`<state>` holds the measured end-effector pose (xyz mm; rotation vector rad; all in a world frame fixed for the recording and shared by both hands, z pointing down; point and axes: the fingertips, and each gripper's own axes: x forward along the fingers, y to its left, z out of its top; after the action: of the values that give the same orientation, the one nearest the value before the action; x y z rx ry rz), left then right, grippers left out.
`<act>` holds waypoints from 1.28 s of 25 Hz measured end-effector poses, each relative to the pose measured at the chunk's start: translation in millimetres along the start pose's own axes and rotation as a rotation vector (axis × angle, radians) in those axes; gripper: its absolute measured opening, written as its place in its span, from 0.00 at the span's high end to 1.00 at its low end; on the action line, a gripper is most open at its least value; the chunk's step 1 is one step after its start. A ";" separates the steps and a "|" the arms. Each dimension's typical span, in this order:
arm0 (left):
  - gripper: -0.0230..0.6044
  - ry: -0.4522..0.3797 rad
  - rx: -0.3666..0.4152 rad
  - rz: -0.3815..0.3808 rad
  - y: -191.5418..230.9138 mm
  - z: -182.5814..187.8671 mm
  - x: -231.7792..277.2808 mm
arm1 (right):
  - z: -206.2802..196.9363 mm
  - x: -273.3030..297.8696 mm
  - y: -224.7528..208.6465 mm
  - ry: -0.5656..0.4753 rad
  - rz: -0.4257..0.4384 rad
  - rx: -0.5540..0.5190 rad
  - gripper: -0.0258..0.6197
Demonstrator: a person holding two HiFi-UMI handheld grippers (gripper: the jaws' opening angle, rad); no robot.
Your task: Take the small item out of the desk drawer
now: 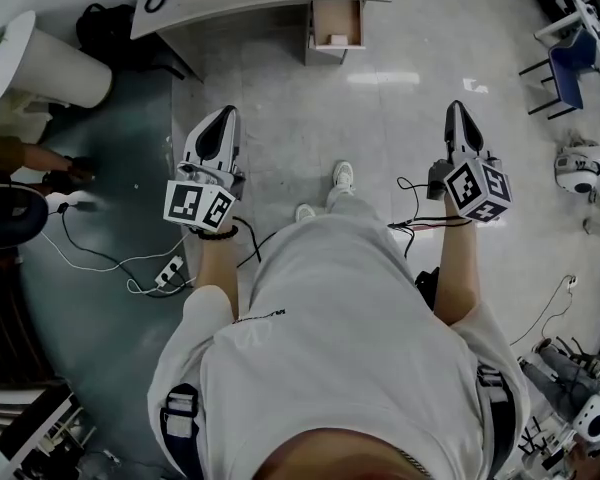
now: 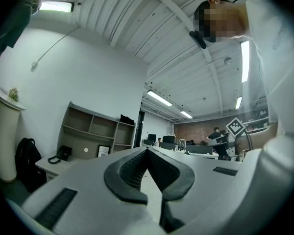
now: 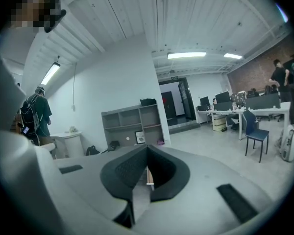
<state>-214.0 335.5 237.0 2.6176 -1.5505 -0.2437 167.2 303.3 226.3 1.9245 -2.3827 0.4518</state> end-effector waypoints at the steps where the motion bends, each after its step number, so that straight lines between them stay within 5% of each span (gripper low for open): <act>1: 0.97 0.002 0.002 -0.001 -0.4 0.2 5.9 | 0.3 4.1 -3.0 0.003 0.003 0.005 0.96; 17: 0.97 -0.007 0.007 0.009 -6.2 1.6 138.8 | 20.1 114.1 -59.9 0.055 0.127 0.032 0.96; 32: 0.97 -0.008 -0.002 0.125 -13.1 -20.1 212.3 | 29.3 191.4 -120.0 0.071 0.270 0.074 0.96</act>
<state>-98.8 155.6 235.3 2.5086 -1.7076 -0.2469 243.7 91.9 263.2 1.5857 -2.6239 0.6184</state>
